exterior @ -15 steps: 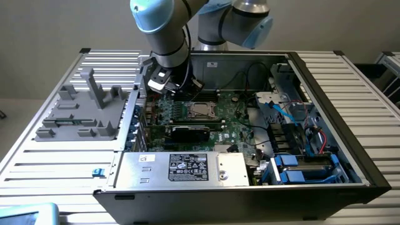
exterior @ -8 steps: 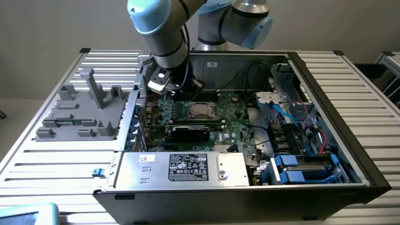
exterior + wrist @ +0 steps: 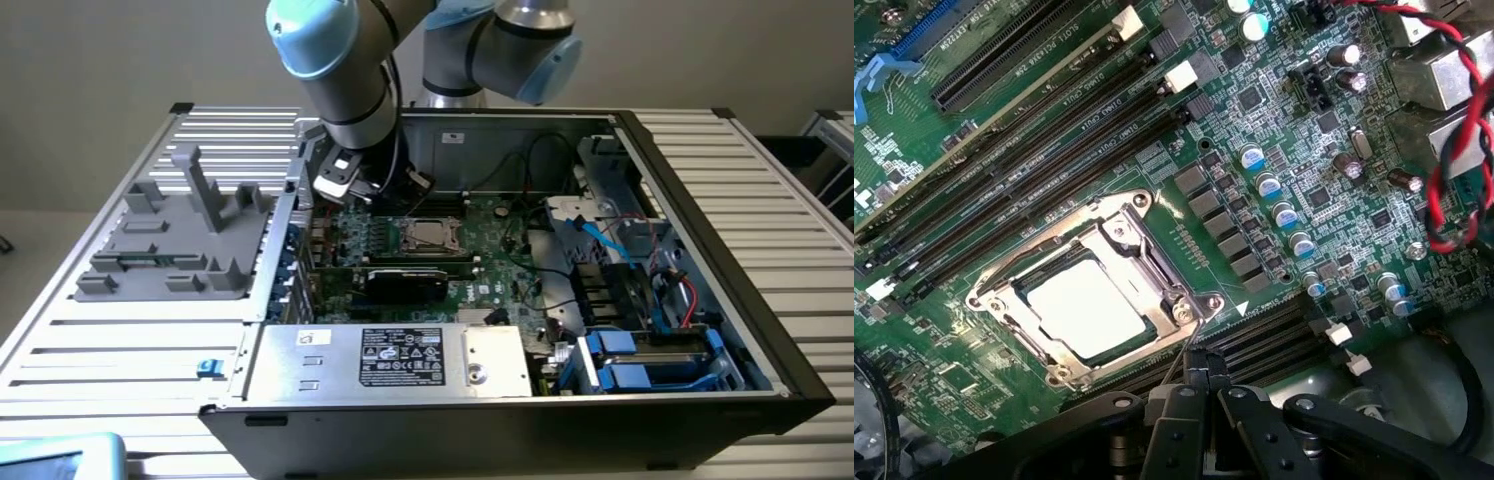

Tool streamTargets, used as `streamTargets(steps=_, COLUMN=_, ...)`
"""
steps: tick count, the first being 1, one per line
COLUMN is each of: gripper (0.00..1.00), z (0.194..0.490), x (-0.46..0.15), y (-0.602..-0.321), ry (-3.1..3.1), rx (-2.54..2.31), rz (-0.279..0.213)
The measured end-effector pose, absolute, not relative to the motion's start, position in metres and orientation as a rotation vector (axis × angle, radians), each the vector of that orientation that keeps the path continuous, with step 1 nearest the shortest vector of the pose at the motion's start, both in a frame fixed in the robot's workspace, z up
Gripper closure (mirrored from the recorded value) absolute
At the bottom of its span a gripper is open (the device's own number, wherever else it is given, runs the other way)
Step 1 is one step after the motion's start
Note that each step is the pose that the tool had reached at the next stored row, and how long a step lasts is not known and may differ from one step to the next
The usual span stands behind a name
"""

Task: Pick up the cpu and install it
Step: 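Install the first cpu locking lever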

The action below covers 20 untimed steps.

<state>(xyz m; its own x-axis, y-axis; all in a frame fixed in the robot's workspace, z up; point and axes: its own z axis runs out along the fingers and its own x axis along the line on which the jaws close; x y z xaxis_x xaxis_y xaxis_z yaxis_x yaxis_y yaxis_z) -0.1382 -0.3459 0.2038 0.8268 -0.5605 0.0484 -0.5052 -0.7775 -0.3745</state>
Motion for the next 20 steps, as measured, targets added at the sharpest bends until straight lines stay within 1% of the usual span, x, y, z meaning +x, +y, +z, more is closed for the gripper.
streamTargets(steps=8, gripper=0.89, z=0.1998, x=-0.1397, y=-0.3458, ry=0.78, rx=-2.658, rz=-0.238)
streamTargets(steps=20, gripper=0.89, z=0.1994, x=-0.1405, y=-0.3456, ry=0.725, rx=-2.665, rz=-0.248)
